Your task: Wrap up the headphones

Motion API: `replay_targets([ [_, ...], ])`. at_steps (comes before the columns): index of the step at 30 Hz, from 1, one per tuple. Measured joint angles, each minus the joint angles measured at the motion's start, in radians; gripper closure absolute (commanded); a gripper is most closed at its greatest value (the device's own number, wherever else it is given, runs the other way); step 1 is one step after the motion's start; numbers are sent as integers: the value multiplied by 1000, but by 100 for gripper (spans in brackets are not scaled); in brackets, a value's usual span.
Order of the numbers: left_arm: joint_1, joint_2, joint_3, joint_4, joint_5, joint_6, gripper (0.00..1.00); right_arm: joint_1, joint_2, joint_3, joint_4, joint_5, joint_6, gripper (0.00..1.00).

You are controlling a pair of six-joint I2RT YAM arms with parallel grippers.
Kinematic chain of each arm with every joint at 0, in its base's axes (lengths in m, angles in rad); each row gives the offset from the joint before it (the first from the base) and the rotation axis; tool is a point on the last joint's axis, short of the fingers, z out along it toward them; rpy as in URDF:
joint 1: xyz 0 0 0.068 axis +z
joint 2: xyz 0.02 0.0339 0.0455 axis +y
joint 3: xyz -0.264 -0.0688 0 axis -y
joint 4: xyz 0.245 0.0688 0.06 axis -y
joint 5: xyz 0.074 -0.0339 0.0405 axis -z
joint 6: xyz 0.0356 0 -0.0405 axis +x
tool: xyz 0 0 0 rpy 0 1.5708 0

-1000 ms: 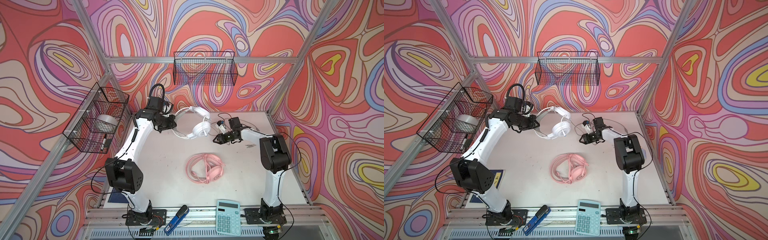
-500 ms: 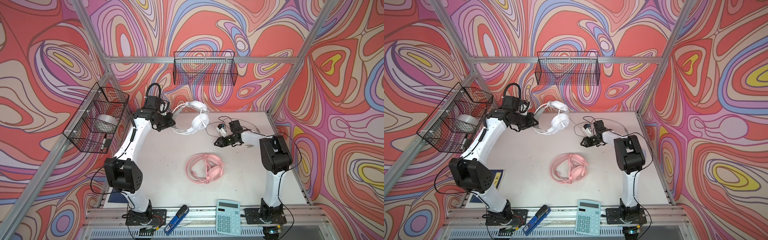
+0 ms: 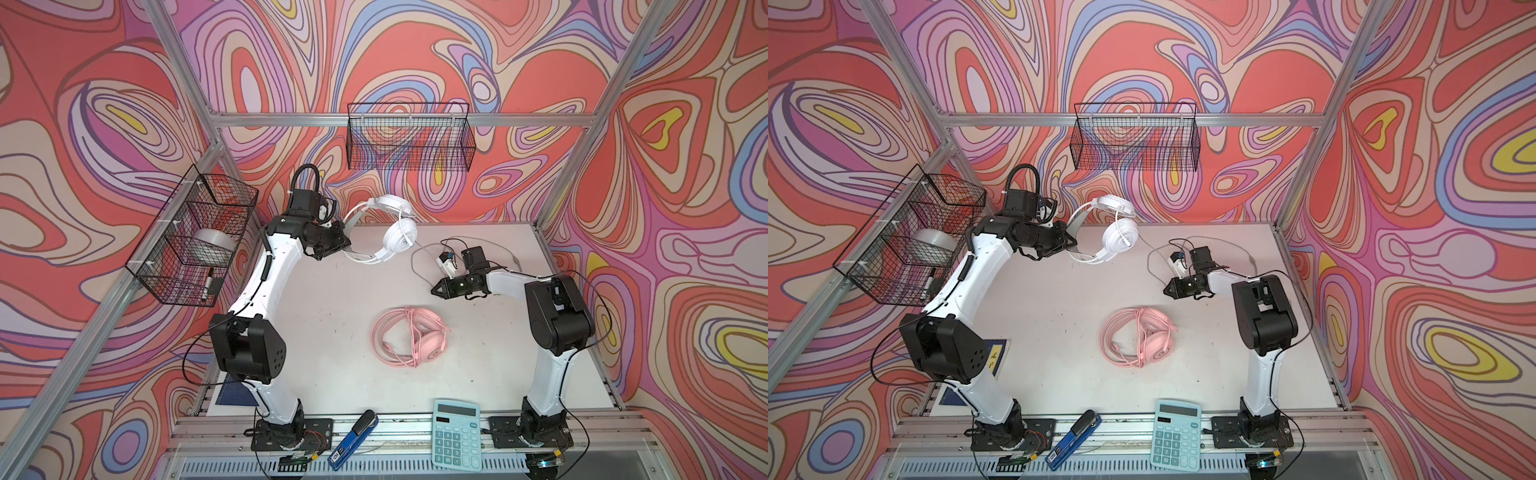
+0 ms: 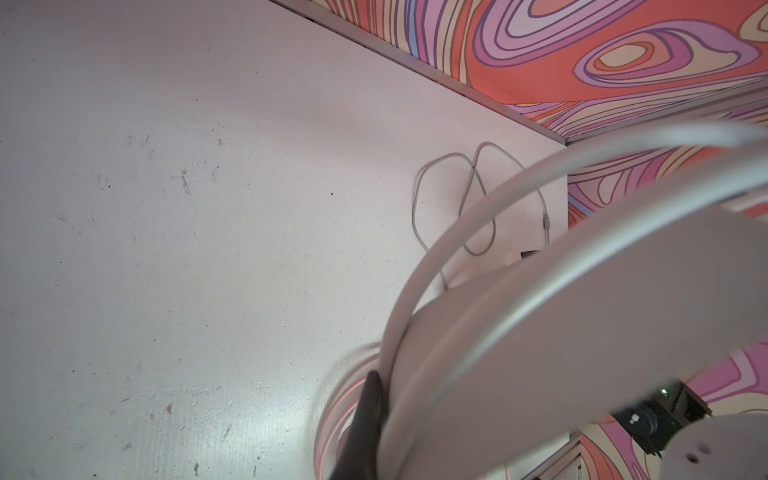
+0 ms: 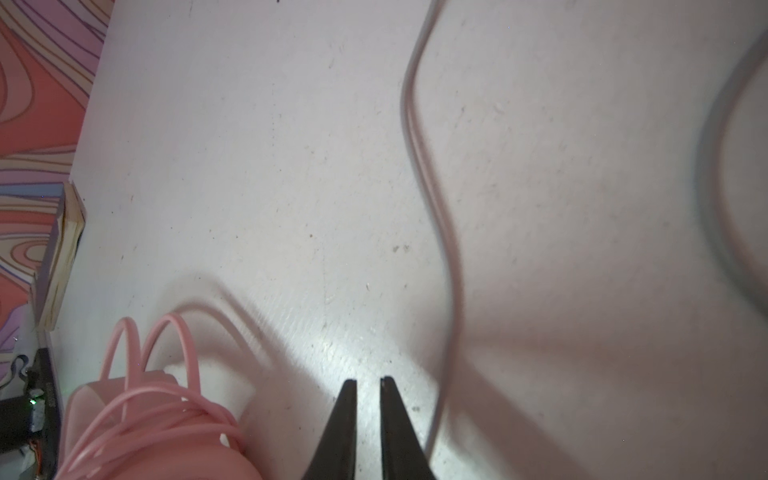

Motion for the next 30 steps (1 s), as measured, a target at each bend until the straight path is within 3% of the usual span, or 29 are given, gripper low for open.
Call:
replay_targets([
  [7,6,0,-5,14,-21,-66,100,0,-100,-31,-28,19,-22,100],
  [16,6,11,-41,81,-102,-253,100,23,-321,-14,-245,195,-195,100],
  [30,-14,40,-42,87,-277,-364,100,316,-389,105,-463,426,-474,100],
])
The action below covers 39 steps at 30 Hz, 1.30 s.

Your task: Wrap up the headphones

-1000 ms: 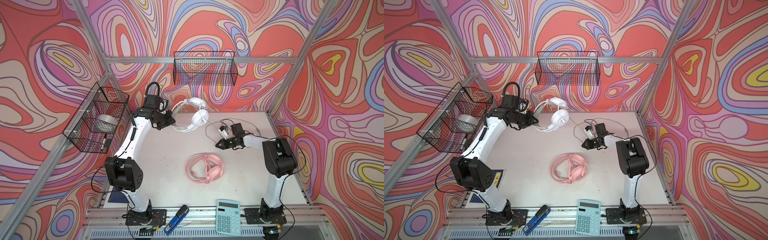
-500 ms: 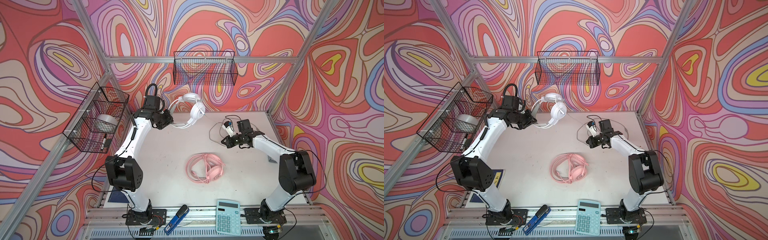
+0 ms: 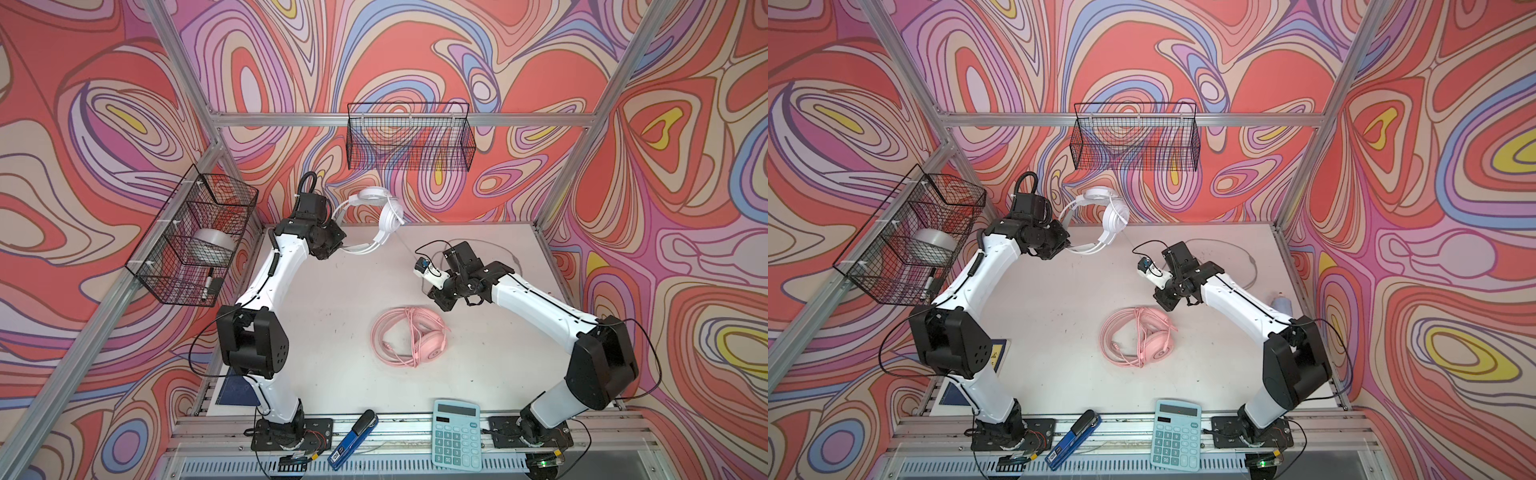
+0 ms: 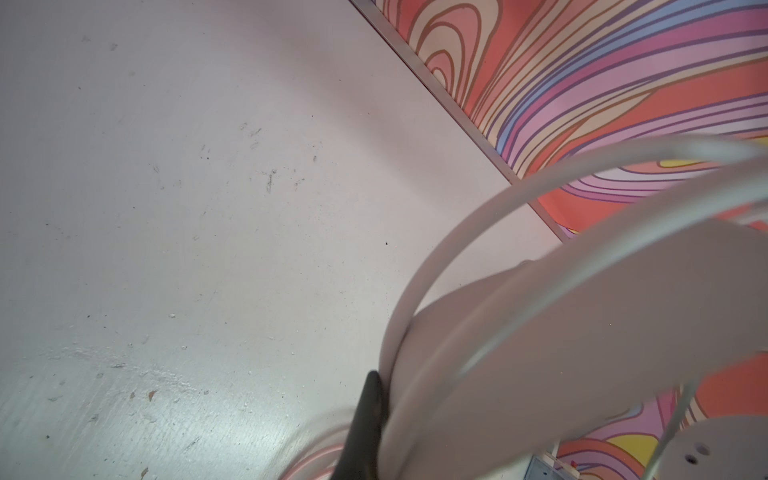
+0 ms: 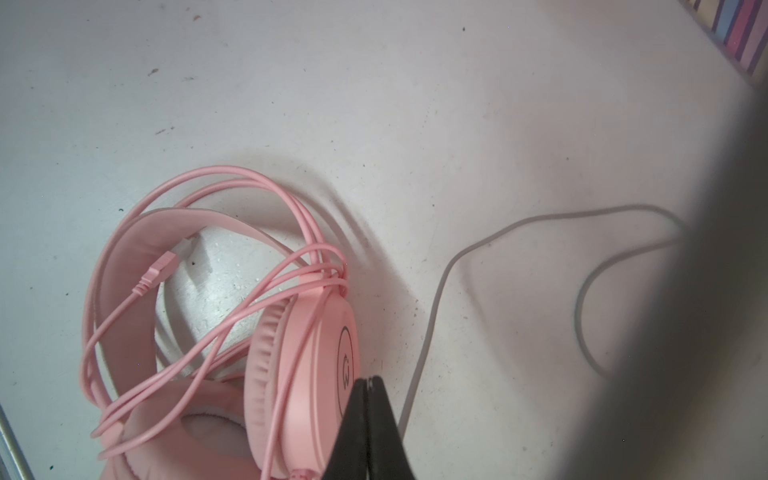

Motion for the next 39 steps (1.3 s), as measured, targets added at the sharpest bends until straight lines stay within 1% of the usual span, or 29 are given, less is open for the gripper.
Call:
replay_targets([
  [6,-6,35,28,-47,-50,23,100,66,-15,92,-76,51,-125,100],
  [10,-35,82,115,-130,-124,74,100,106,-2,203,-145,83,-203,100],
  [14,-67,105,185,-188,-195,122,100,143,51,352,-220,109,-280,100],
  [20,-85,167,299,-274,-289,190,100,149,131,509,-283,137,-398,100],
  [24,-95,212,330,-322,-320,232,100,149,187,608,-316,145,-463,100],
  [28,-113,276,398,-379,-343,289,100,150,242,688,-351,157,-523,100],
  [31,-126,312,441,-411,-368,333,100,151,268,717,-370,166,-560,100],
  [35,-137,328,449,-440,-380,383,100,155,287,754,-392,177,-599,100],
  [39,-140,342,472,-467,-383,397,100,169,309,803,-422,174,-626,100],
])
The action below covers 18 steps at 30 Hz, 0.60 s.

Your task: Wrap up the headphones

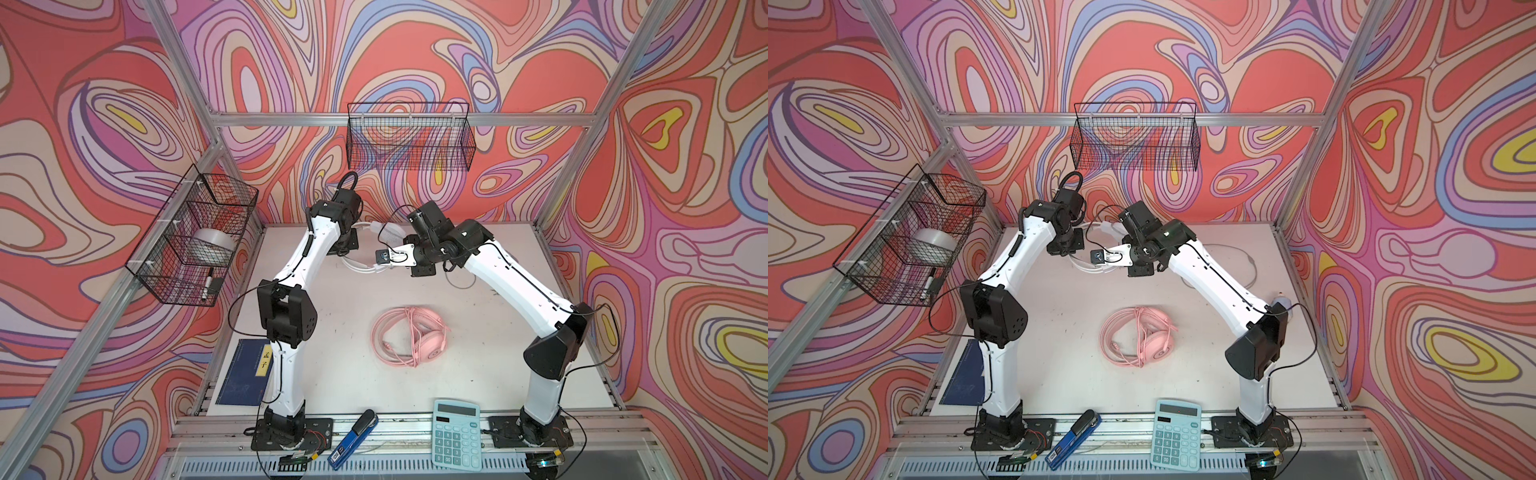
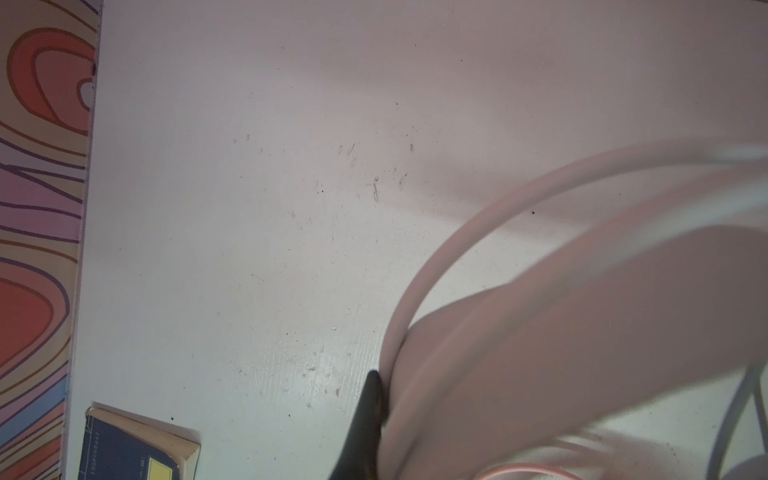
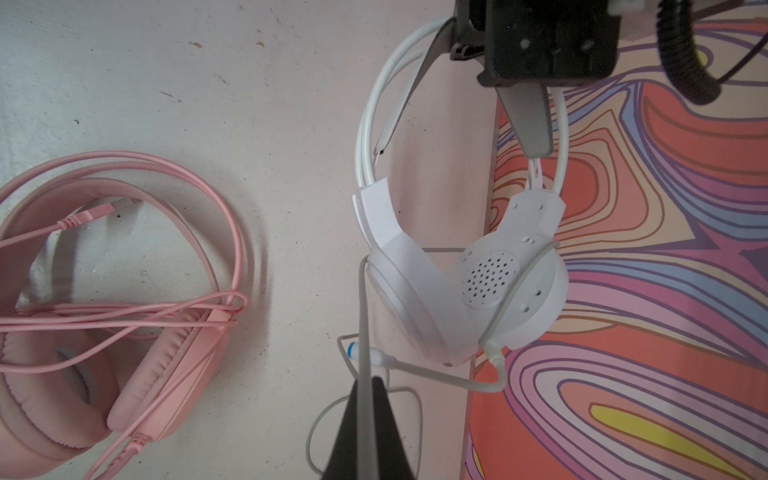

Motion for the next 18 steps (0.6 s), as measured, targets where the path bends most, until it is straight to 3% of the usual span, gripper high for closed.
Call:
replay_targets([
  [18,1,62,68,-55,4,16,100,38,0,-19,-19,-69,-37,100],
])
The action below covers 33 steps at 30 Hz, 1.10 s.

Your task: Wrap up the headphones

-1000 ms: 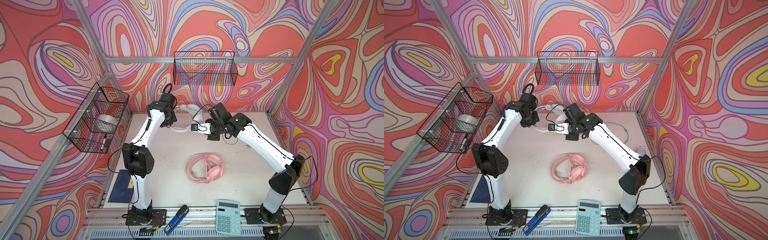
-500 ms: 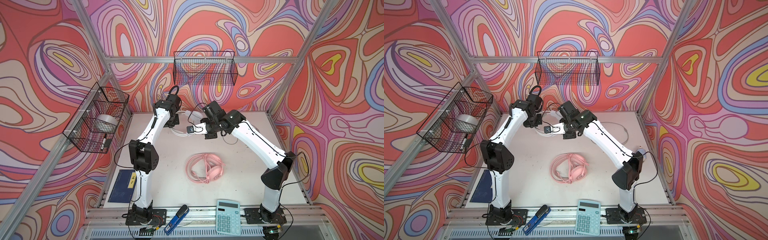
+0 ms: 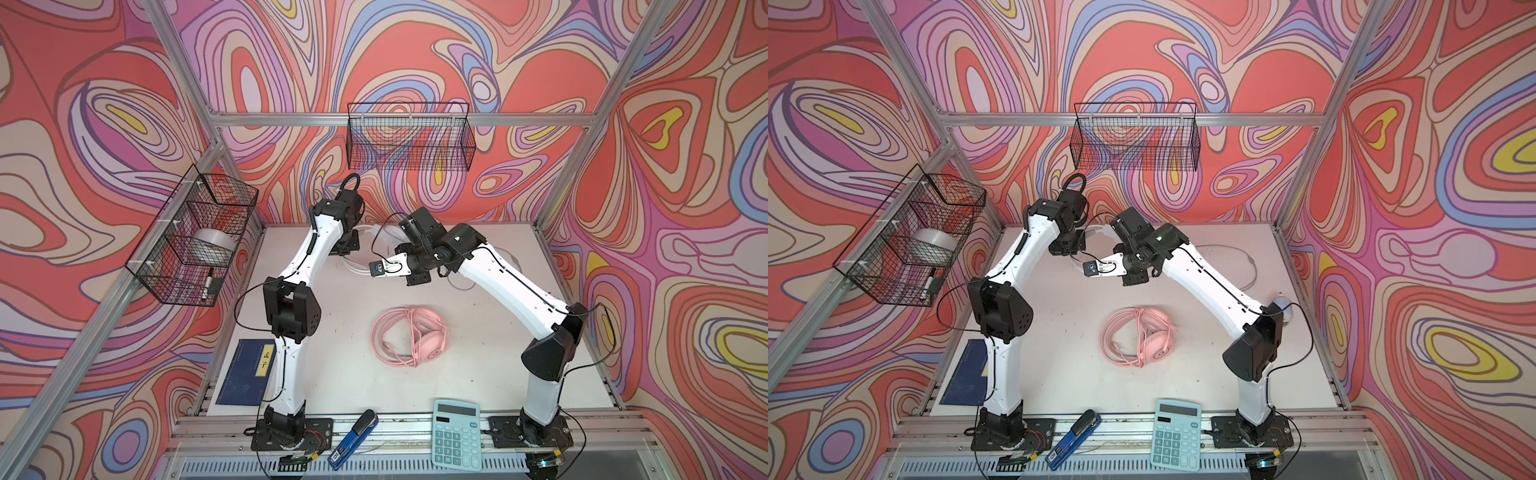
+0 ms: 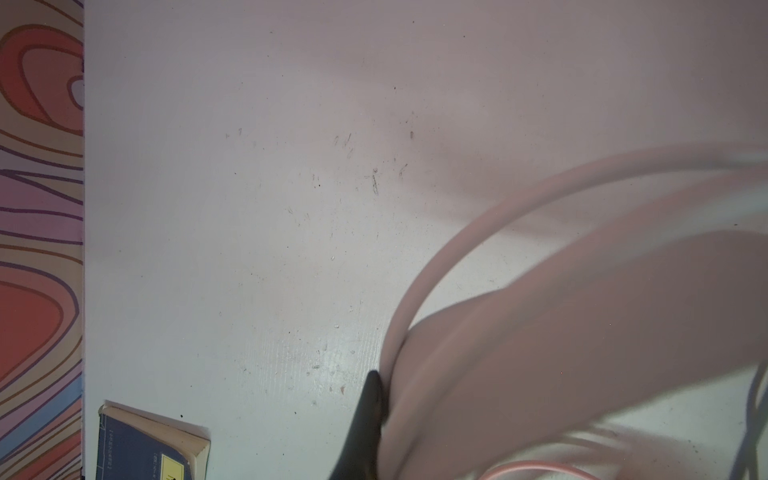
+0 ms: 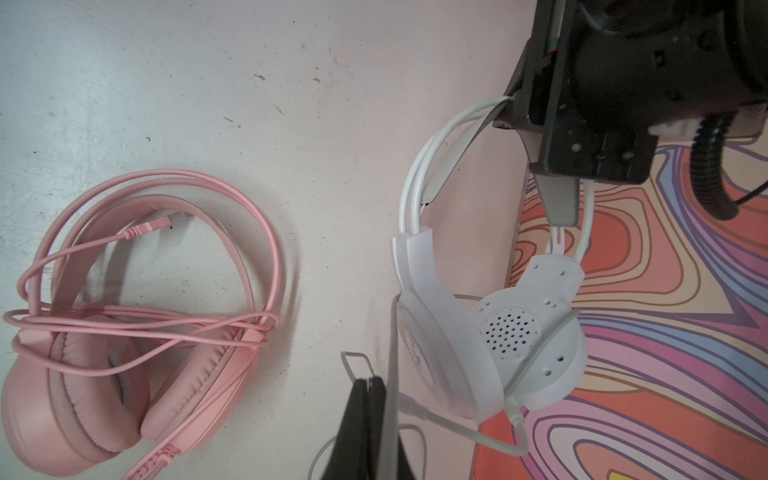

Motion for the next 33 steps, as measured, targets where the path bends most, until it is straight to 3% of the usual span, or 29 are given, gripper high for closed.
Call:
replay_targets([
  [15,17,0,0,5,50,-63,100,20,-65,-116,-21,-48,10,100],
  [33,17,-33,-74,30,96,-100,100,61,-44,-69,-39,-92,9,100],
])
